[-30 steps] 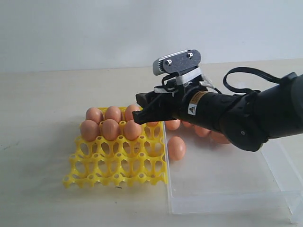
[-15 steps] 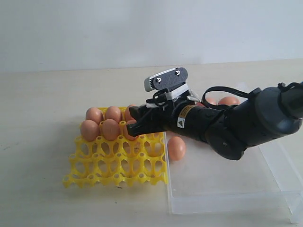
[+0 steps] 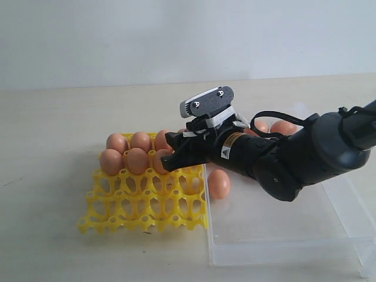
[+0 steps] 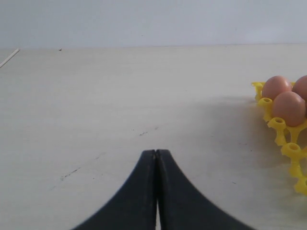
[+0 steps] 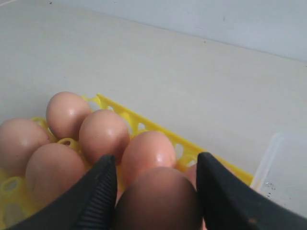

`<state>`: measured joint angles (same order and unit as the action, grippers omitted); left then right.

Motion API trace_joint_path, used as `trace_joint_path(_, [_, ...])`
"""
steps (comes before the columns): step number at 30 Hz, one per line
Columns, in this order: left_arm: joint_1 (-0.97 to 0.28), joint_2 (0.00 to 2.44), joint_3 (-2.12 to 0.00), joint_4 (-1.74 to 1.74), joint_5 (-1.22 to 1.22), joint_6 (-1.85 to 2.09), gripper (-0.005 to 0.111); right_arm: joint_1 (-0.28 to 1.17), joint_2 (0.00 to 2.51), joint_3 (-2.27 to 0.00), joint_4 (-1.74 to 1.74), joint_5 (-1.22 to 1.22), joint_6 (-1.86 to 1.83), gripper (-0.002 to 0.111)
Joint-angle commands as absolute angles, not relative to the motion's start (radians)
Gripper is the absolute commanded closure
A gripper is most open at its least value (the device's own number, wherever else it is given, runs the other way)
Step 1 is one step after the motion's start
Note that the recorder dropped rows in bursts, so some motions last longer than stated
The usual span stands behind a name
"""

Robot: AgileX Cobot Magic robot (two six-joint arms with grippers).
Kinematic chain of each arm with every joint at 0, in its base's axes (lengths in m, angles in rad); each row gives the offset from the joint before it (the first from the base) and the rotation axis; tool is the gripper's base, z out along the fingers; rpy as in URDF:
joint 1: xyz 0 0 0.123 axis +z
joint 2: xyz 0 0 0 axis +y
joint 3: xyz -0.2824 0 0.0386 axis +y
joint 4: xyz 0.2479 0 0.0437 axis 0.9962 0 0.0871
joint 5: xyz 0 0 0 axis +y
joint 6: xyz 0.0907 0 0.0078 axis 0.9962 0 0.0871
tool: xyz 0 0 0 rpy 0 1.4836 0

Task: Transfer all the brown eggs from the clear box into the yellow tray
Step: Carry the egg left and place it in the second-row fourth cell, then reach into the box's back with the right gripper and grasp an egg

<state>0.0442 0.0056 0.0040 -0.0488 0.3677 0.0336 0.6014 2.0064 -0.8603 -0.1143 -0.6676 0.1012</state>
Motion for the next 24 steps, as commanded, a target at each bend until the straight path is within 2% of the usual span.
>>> trace_joint_path(1, [0.039, 0.000, 0.000, -0.054, 0.354, 0.028, 0.107, 0.597, 2.004, -0.867, -0.109, -0.686, 0.088, 0.072])
trace_joint_path(5, [0.039, 0.000, 0.000, -0.054, 0.354, 0.028, 0.107, 0.597, 2.004, -0.867, -0.109, -0.691, 0.088, 0.054])
trace_joint_path(8, [0.039, 0.000, 0.000, -0.054, 0.354, 0.028, 0.107, 0.597, 1.998, -0.867, -0.109, -0.689, 0.086, 0.049])
trace_joint_path(13, [0.039, 0.000, 0.000, -0.054, 0.354, 0.028, 0.107, 0.594, 1.917, -0.867, -0.107, -0.625, 0.086, 0.050])
trace_joint_path(15, [0.039, 0.000, 0.000, -0.054, 0.354, 0.028, 0.107, 0.594, 1.852, -0.867, -0.066, -0.546, 0.041, 0.054])
trace_joint_path(20, [0.039, 0.000, 0.000, -0.054, 0.354, 0.028, 0.107, 0.585, 1.655, -0.867, 0.035, -0.216, -0.218, 0.069])
trace_joint_path(24, [0.039, 0.000, 0.000, -0.054, 0.354, 0.028, 0.107, 0.524, 1.582, -0.867, 0.052, 0.060, -0.241, 0.069])
